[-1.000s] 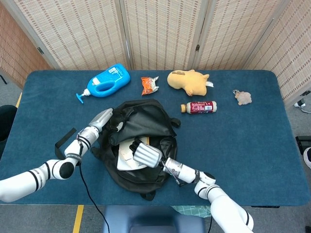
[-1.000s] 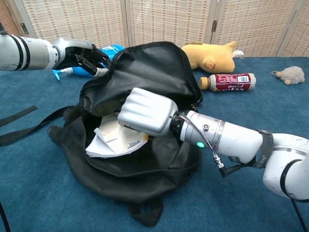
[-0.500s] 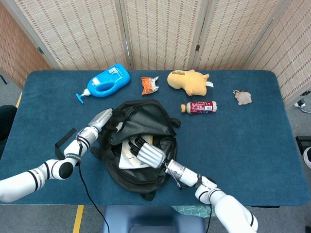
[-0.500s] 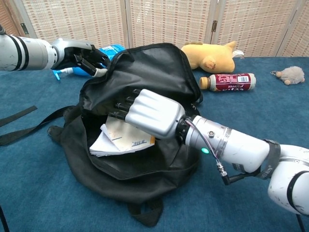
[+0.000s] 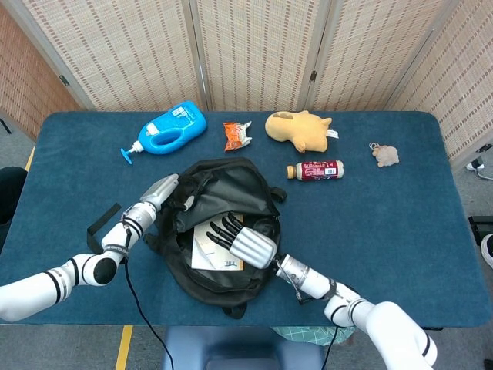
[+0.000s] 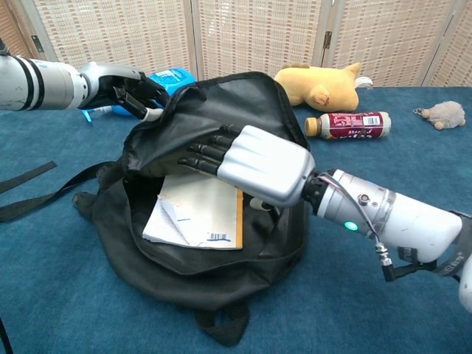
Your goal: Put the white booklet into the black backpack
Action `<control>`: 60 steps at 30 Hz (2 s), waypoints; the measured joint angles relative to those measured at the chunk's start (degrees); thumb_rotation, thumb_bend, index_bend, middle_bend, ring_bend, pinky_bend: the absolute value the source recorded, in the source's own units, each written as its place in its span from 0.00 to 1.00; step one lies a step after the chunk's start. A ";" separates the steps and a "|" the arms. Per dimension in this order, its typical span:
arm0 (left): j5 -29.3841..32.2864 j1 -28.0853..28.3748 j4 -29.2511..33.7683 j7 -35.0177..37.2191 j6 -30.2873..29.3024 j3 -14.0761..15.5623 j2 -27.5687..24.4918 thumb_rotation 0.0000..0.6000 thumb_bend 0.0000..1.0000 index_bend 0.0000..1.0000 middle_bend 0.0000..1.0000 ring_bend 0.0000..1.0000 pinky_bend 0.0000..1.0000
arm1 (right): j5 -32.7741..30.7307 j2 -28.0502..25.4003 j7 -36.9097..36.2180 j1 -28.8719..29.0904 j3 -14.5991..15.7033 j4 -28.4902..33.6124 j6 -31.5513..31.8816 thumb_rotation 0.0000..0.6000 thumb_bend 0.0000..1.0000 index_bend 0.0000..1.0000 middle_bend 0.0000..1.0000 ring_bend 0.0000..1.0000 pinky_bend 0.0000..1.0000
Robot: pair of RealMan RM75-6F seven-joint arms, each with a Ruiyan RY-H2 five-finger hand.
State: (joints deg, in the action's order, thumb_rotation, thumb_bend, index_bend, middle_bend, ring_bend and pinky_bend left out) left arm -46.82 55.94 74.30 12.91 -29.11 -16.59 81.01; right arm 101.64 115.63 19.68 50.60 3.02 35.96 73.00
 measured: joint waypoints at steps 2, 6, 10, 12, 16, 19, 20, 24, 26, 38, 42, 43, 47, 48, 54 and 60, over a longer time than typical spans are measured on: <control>-0.02 0.00 0.50 -0.28 -0.10 0.18 -0.20 1.00 0.58 0.41 0.26 0.19 0.01 | 0.21 -2.08 0.73 -0.75 0.33 2.83 0.88 1.00 0.08 0.00 0.12 0.19 0.16; -0.20 -0.13 1.89 -0.68 -0.18 0.53 -0.89 1.00 0.57 0.34 0.23 0.17 0.01 | 0.79 -8.11 2.66 -3.15 1.46 10.81 3.28 1.00 0.08 0.00 0.14 0.20 0.16; -0.81 -0.48 4.02 -1.36 -0.77 1.02 -1.86 1.00 0.43 0.23 0.20 0.15 0.01 | 1.41 -14.88 4.52 -6.16 2.79 18.81 6.03 1.00 0.08 0.00 0.14 0.20 0.16; -1.36 -0.87 5.75 -1.75 -1.49 1.26 -2.66 1.00 0.39 0.20 0.19 0.14 0.01 | 1.88 -18.62 5.31 -7.98 3.50 22.52 8.01 1.00 0.08 0.00 0.14 0.21 0.16; -2.58 -1.95 8.79 -2.00 -3.01 1.49 -4.39 1.00 0.36 0.19 0.18 0.13 0.01 | 2.81 -24.86 6.16 -11.39 4.51 28.03 12.17 1.00 0.08 0.00 0.14 0.21 0.16; -4.12 -3.46 11.42 -2.02 -4.93 1.69 -6.24 1.00 0.36 0.19 0.18 0.13 0.01 | 3.69 -28.94 6.30 -13.86 5.18 31.11 15.21 1.00 0.08 0.00 0.15 0.20 0.16; -4.78 -4.19 12.41 -2.04 -5.93 1.82 -6.98 1.00 0.36 0.19 0.18 0.13 0.01 | 4.00 -30.06 6.29 -14.58 5.36 31.83 16.13 1.00 0.08 0.00 0.16 0.20 0.16; -6.92 -6.73 15.15 -2.42 -9.86 2.47 -8.95 1.00 0.37 0.20 0.18 0.13 0.01 | 4.91 -34.49 5.58 -18.06 5.88 34.83 19.83 1.00 0.08 0.00 0.17 0.20 0.17; -8.06 -8.22 16.41 -2.87 -12.40 2.95 -9.83 1.00 0.37 0.21 0.18 0.14 0.01 | 4.79 -35.99 4.98 -19.37 5.88 35.93 20.56 1.00 0.08 0.00 0.17 0.21 0.17; -14.98 -19.08 19.36 -9.08 -31.22 7.32 -12.79 1.00 0.37 0.25 0.18 0.14 0.01 | -6.28 -41.92 -6.71 -25.64 2.94 42.92 18.56 1.00 0.17 0.08 0.22 0.26 0.21; -17.16 -23.29 19.29 -11.61 -37.28 9.24 -12.66 1.00 0.37 0.24 0.18 0.13 0.00 | -10.82 -44.99 -11.90 -27.88 2.63 45.73 15.08 1.00 0.17 0.06 0.11 0.18 0.13; -17.70 -24.22 19.22 -12.23 -38.60 9.70 -12.56 1.00 0.37 0.24 0.18 0.13 0.00 | -11.72 -45.69 -12.87 -28.39 2.59 46.29 14.37 1.00 0.17 0.04 0.09 0.16 0.11; -20.22 -28.39 18.90 -14.57 -44.55 11.52 -11.98 1.00 0.37 0.22 0.17 0.13 0.00 | -14.29 -47.83 -17.08 -30.39 2.46 48.68 12.71 1.00 0.17 0.00 0.02 0.09 0.04; -20.81 -29.27 18.85 -14.96 -45.81 11.86 -11.85 1.00 0.37 0.22 0.17 0.13 0.00 | -15.14 -48.56 -18.28 -31.22 2.32 49.39 12.53 1.00 0.17 0.00 0.01 0.08 0.03; -25.34 -35.12 18.45 -17.73 -54.32 14.15 -10.75 1.00 0.37 0.20 0.16 0.12 0.00 | -18.72 -50.11 -20.98 -36.02 0.82 50.96 14.32 1.00 0.17 0.00 0.00 0.08 0.02; -29.91 -41.05 19.82 -19.43 -60.76 16.53 -10.57 1.00 0.37 0.20 0.16 0.11 0.00 | -20.01 -49.89 -22.81 -39.61 -0.41 51.26 16.17 1.00 0.17 0.00 0.01 0.08 0.02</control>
State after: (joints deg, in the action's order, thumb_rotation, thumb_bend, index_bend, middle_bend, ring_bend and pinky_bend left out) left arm -76.73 14.89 94.12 -6.52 -89.88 -0.07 70.44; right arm 81.63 65.74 -3.14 10.98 2.61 87.22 89.17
